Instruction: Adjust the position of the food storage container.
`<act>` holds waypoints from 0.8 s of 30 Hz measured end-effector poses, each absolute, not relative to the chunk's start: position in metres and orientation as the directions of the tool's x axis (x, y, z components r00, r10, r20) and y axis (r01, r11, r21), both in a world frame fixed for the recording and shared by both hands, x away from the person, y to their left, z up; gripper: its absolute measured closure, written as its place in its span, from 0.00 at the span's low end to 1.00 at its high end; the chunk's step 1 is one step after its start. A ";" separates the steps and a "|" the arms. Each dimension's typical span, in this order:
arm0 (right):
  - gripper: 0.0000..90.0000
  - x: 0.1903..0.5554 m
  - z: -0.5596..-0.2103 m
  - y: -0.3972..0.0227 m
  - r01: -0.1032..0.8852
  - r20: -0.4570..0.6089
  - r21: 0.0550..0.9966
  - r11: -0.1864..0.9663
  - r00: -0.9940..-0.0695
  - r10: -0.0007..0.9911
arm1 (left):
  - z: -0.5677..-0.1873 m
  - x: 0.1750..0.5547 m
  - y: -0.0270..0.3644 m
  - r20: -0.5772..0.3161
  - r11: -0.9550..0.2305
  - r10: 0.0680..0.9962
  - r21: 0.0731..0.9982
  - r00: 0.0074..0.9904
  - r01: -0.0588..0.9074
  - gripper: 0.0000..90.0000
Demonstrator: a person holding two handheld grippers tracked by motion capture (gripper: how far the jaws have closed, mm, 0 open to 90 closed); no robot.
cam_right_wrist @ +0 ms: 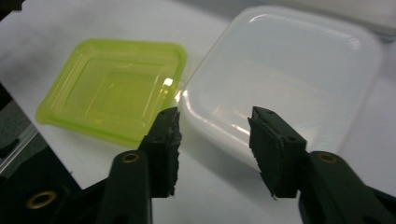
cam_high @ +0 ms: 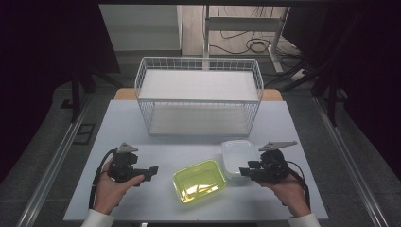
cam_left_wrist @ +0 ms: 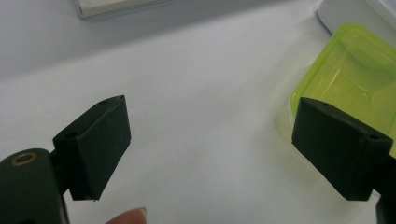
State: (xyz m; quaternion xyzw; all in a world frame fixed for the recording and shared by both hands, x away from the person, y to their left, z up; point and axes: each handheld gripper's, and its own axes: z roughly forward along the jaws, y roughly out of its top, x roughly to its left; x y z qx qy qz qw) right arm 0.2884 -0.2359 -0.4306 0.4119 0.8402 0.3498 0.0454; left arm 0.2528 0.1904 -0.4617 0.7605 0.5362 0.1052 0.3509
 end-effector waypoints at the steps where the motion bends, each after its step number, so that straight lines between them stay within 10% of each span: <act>1: 0.63 0.287 -0.432 -0.233 0.660 0.211 0.619 0.426 -0.662 0.719 | -0.462 0.253 0.190 -0.216 -0.177 0.890 0.647 0.402 0.741 0.13; 11: 0.96 0.279 -0.449 -0.206 0.643 0.181 0.547 0.537 -0.717 0.674 | -0.465 0.252 0.188 -0.214 -0.194 0.885 0.637 0.413 0.746 0.13; 24: 0.99 0.282 -0.475 -0.190 0.645 0.153 0.494 0.582 -0.724 0.673 | -0.470 0.253 0.185 -0.208 -0.205 0.887 0.623 0.413 0.755 0.13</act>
